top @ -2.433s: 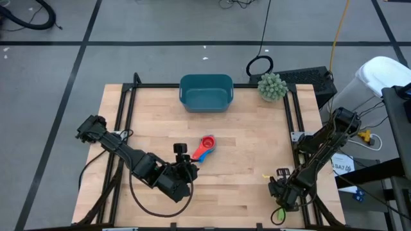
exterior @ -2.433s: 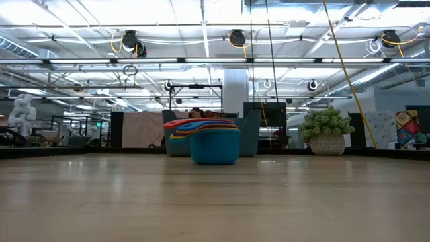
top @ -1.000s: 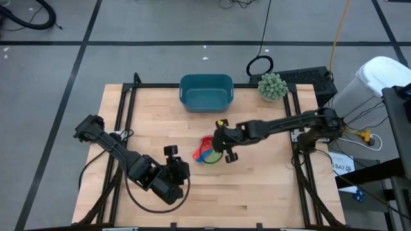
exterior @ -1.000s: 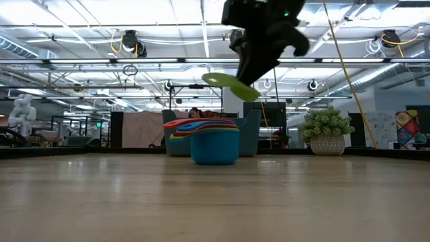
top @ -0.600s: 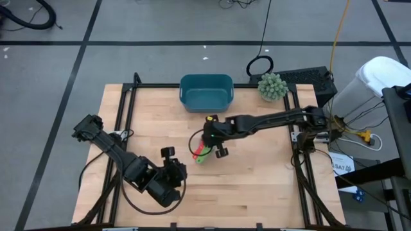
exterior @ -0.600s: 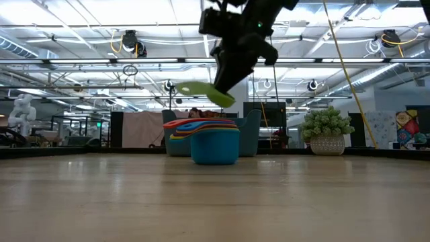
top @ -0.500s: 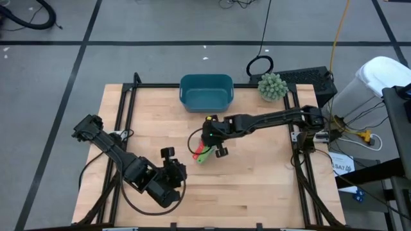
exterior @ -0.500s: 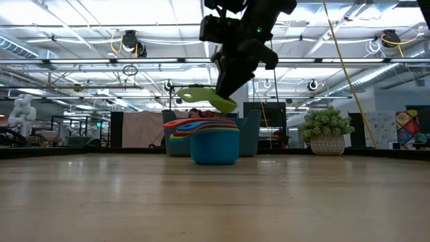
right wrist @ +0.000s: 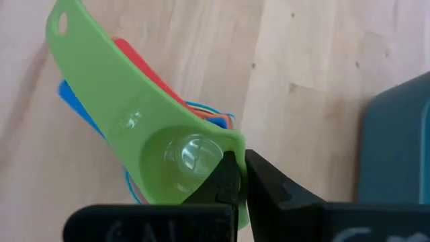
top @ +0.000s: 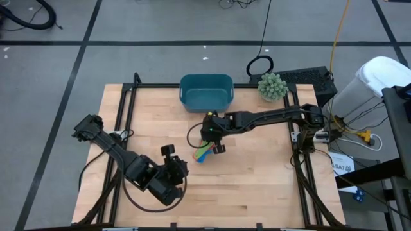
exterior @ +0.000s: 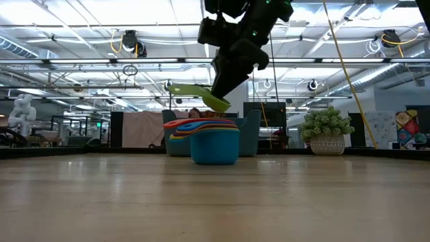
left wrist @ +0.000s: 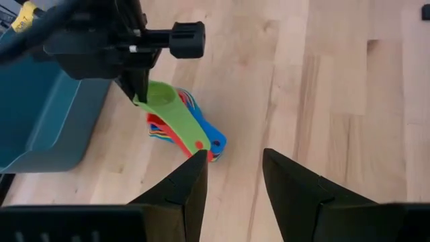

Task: Nest measuring cups in basket
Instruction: Stack the green measuring cup on top of the red measuring cup

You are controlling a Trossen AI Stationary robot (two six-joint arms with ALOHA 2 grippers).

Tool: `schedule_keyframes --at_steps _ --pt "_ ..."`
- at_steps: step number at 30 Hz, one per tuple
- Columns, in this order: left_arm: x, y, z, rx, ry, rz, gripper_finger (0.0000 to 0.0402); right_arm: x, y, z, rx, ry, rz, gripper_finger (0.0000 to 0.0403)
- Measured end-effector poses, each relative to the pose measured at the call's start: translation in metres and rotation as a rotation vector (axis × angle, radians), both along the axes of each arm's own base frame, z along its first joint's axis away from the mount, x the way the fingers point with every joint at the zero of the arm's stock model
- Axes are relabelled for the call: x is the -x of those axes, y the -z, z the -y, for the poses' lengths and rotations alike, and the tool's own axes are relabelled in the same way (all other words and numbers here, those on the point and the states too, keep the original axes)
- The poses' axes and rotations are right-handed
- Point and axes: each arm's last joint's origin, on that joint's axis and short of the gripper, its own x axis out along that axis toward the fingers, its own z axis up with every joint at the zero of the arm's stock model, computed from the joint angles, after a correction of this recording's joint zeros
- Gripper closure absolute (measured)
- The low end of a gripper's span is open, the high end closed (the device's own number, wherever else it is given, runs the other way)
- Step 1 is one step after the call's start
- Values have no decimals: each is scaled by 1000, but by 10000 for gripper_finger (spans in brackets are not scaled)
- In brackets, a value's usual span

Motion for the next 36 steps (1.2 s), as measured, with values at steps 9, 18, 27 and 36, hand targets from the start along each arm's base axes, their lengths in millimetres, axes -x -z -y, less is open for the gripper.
schedule_keyframes --at_steps 9,18,27,36 --pt "0 0 0 -4 6 -2 254 1 1 -1 -36 25 -12 403" --pt "0 0 0 7 -7 3 254 5 18 -1 -48 39 -4 403" --pt "0 0 0 4 -4 2 254 6 25 1 -45 45 10 398" --pt "0 0 0 5 -6 2 254 4 24 0 -35 7 32 367"
